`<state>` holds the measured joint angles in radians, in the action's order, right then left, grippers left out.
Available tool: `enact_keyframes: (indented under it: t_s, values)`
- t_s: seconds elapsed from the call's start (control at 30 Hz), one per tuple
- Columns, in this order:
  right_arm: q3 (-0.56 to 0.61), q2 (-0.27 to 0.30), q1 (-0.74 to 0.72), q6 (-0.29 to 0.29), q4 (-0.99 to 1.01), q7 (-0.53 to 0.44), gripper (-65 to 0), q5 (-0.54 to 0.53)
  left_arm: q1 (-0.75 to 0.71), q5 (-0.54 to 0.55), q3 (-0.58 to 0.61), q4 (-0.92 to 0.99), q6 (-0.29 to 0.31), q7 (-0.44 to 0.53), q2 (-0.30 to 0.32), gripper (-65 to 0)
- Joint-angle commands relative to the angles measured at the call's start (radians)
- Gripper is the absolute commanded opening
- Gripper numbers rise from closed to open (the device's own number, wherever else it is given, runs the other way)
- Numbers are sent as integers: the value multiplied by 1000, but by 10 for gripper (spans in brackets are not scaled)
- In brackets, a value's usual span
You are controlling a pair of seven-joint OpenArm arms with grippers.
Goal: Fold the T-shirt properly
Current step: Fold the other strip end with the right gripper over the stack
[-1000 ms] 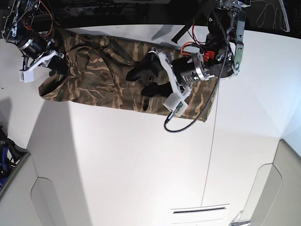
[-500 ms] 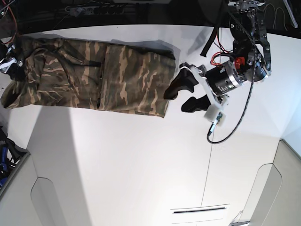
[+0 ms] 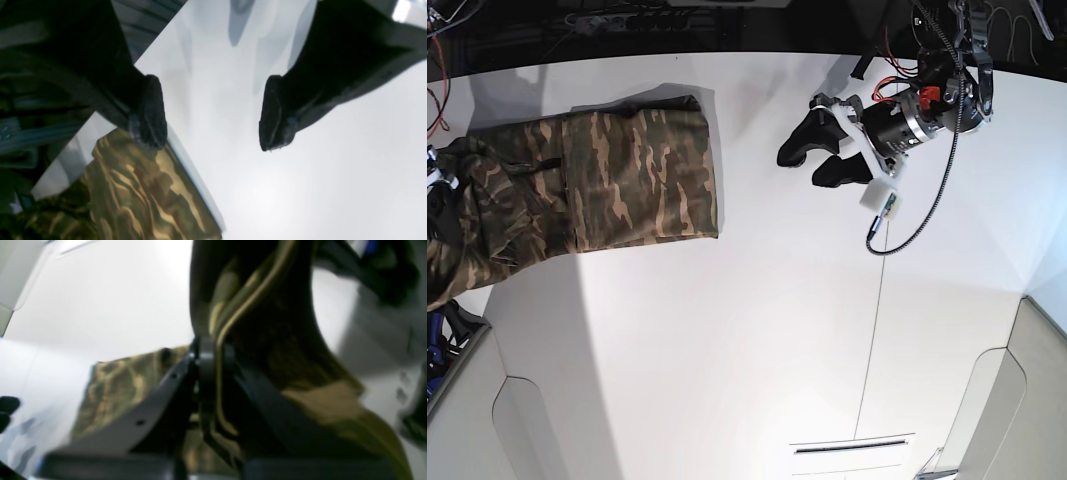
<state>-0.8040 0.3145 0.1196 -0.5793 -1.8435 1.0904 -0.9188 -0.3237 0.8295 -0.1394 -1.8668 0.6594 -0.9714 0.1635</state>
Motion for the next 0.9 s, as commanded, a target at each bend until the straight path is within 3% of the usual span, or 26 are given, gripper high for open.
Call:
enact_keyframes:
  t_s: [0.0, 0.23, 0.47, 0.53, 0.6, 0.7, 0.87]
  values:
    - [13, -5, -8, -5, -51, -24, -650, -22, 5, 26, 17, 2, 6, 26, 2, -190]
    - [222, -167, -5, -4, -212, -28, -650, 74, 7, 11, 131, 67, 6, 31, 3, -190]
    - [467, -301, 52, -4, -212, -43, -650, 172, 8, 10, 140, 67, 6, 32, 3, -190]
    - [531, -307, 71, -4, -212, -47, -430, 219, 10, 11, 140, 67, 6, 33, 3, -190]
    - [584, -307, 78, -2, -212, -50, -272, 265, 11, 11, 136, 67, 6, 33, 3, -190]
    - [631, -307, 77, -1, -212, -51, -250, 280, 10, 11, 104, 67, 6, 31, 3, -190]
    - [658, -306, 72, -2, -213, -55, -251, 203, 10, 49, -17, 49, 12, 14, 3, -190]
